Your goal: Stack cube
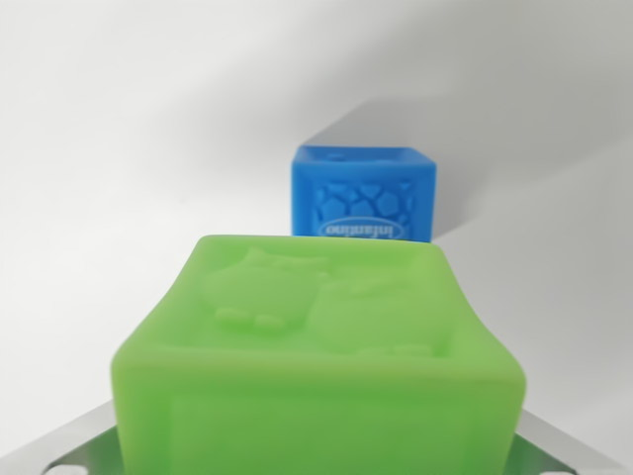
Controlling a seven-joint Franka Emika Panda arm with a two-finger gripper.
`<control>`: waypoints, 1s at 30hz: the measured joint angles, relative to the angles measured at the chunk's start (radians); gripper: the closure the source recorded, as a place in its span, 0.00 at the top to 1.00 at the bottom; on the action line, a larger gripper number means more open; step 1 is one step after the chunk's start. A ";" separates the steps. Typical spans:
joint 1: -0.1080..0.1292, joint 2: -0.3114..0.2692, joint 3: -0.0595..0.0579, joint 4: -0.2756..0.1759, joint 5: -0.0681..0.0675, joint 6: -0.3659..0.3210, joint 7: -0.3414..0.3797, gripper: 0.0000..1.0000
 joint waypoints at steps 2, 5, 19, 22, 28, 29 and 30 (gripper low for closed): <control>-0.005 -0.003 -0.004 -0.001 0.000 -0.002 -0.008 0.00; -0.010 -0.007 -0.009 -0.001 0.000 -0.005 -0.017 0.00; -0.016 0.083 -0.014 -0.003 0.013 0.077 -0.035 0.00; -0.016 0.099 -0.013 -0.003 0.015 0.095 -0.037 0.00; -0.016 0.137 -0.012 -0.001 0.022 0.131 -0.043 0.00; -0.016 0.144 -0.012 -0.001 0.023 0.136 -0.044 0.00; -0.016 0.150 -0.011 0.000 0.024 0.141 -0.044 0.00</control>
